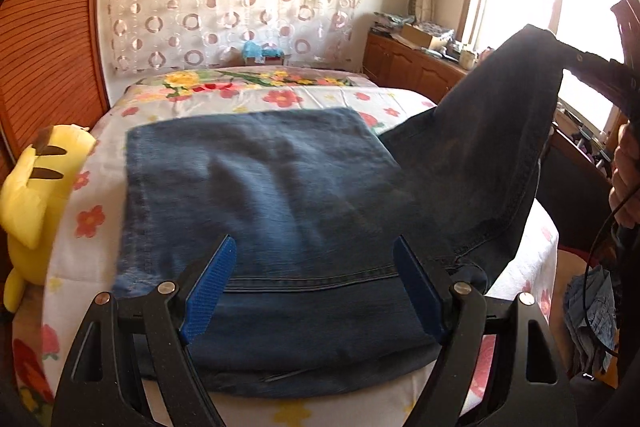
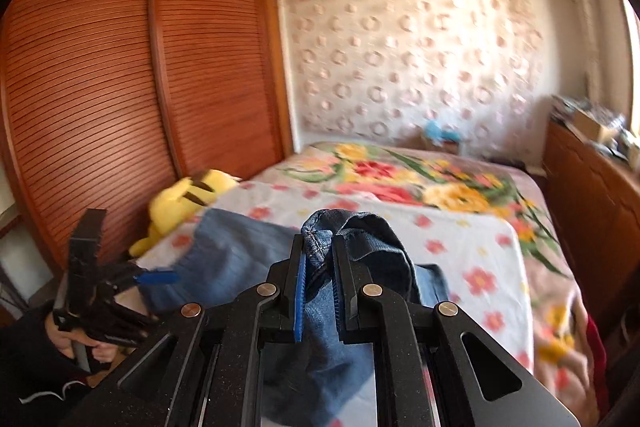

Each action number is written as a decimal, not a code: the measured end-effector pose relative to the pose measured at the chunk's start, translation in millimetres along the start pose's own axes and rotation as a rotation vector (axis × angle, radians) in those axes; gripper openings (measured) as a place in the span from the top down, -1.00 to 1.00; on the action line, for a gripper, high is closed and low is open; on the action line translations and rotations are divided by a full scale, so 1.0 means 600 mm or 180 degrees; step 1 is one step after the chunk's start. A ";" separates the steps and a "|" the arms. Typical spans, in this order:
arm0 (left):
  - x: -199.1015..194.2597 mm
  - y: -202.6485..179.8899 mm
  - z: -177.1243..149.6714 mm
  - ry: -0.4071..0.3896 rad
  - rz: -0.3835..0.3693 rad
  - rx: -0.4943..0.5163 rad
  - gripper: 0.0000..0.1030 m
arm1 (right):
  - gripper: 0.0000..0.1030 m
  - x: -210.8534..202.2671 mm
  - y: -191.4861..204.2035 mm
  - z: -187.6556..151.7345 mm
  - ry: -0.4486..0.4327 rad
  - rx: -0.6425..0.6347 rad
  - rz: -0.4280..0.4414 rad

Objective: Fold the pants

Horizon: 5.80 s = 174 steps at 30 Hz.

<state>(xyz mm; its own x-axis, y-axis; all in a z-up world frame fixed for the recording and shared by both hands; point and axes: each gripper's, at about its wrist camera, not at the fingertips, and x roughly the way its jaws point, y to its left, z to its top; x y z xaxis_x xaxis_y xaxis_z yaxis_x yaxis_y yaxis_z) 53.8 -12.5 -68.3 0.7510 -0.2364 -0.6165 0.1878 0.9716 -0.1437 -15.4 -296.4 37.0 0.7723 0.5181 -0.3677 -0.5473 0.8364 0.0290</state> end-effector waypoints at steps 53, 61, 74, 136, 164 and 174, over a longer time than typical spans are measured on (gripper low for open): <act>0.089 -0.003 0.006 0.0311 -0.0212 0.0222 0.29 | 0.10 0.203 0.031 -0.059 0.1001 0.0484 -0.0115; 0.101 -0.002 -0.002 0.0365 -0.0195 0.0213 0.30 | 0.25 0.212 0.029 -0.069 0.1025 0.0443 -0.0118; 0.085 0.001 0.004 0.0236 -0.0156 0.0165 0.76 | 0.81 0.200 0.019 -0.088 0.0877 0.0373 -0.0065; -0.031 0.158 -0.057 0.0200 0.0220 -0.0392 0.13 | 0.03 0.396 0.146 0.180 0.0710 -0.0488 0.0447; 0.002 0.055 -0.023 0.0194 0.0149 -0.0020 -0.55 | -0.21 0.203 0.053 0.001 0.1050 -0.0073 0.0086; 0.028 0.034 -0.033 0.0311 0.0100 0.0052 -0.55 | -0.22 0.200 0.057 -0.027 0.1140 -0.0043 0.0044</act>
<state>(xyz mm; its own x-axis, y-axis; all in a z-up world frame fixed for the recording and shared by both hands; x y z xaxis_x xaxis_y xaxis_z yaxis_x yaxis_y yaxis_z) 57.6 3.6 -96.8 0.6914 -0.2033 -0.6933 0.1761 0.9781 -0.1112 53.4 -208.2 -21.1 0.6040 0.4319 -0.6698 -0.5631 0.8260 0.0249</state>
